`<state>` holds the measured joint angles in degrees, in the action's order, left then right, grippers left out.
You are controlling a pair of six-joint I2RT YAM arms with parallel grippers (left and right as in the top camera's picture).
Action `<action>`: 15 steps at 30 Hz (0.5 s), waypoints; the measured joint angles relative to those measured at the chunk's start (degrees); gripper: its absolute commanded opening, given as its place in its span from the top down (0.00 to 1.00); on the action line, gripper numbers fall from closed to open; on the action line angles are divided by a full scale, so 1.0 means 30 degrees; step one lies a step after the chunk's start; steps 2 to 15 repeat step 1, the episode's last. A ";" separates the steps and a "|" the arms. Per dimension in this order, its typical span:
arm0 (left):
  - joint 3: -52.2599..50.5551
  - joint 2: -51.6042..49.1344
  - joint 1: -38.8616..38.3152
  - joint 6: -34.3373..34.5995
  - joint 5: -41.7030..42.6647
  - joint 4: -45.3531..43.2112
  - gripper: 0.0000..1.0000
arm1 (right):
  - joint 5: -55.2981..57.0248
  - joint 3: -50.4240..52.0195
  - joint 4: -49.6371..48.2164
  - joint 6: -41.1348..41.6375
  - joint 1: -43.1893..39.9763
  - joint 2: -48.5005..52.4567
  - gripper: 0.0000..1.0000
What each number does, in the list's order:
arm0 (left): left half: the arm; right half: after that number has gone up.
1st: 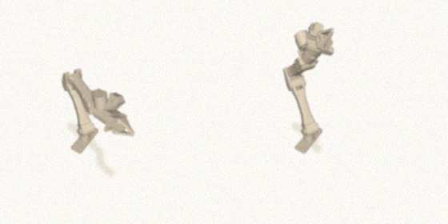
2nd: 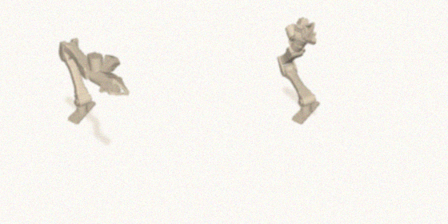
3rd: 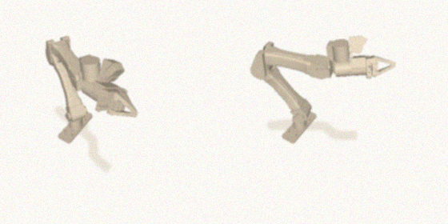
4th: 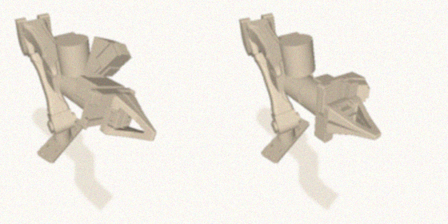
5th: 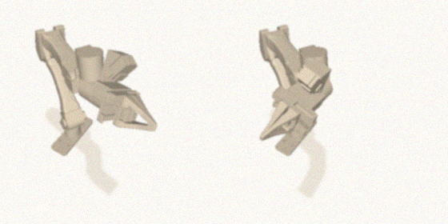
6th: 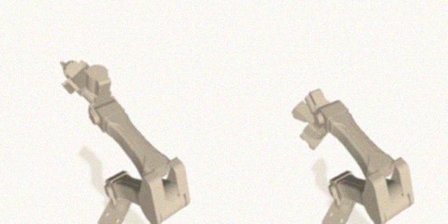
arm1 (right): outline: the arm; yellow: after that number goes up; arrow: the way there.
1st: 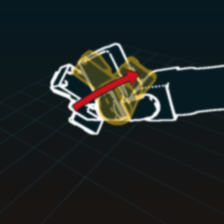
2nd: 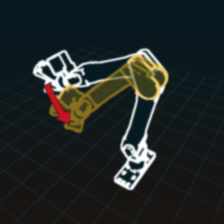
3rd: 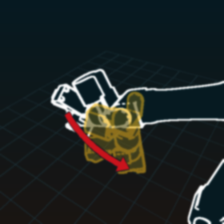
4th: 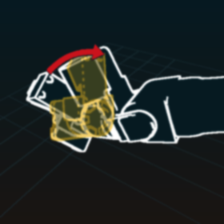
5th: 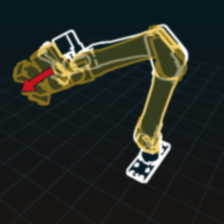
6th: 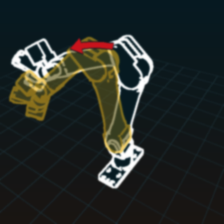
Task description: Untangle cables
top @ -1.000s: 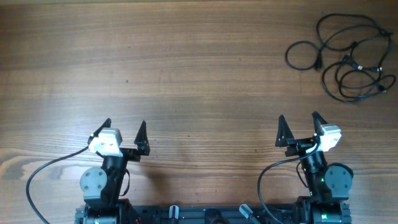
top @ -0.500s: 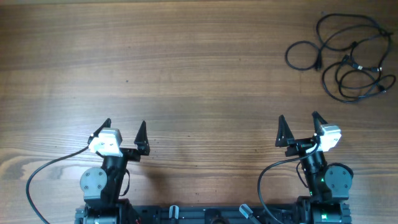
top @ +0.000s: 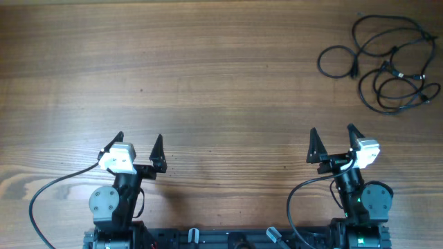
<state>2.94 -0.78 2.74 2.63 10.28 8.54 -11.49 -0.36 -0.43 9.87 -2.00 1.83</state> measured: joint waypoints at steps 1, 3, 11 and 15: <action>0.0000 0.0000 0.0000 0.0000 0.0000 0.0000 0.00 | 0.0000 0.0000 -0.0007 0.0000 -0.0007 0.0000 0.00; 0.0000 0.0000 0.0000 0.0000 0.0000 0.0000 0.00 | 0.0000 0.0000 -0.0007 0.0000 -0.0007 0.0000 0.00; 0.0000 0.0000 0.0000 0.0000 0.0000 0.0000 0.00 | 0.0000 0.0000 -0.0007 0.0000 -0.0007 0.0000 0.00; 0.0000 0.0000 0.0000 0.0000 0.0000 0.0000 0.00 | 0.0000 0.0000 -0.0007 0.0000 -0.0007 0.0000 0.00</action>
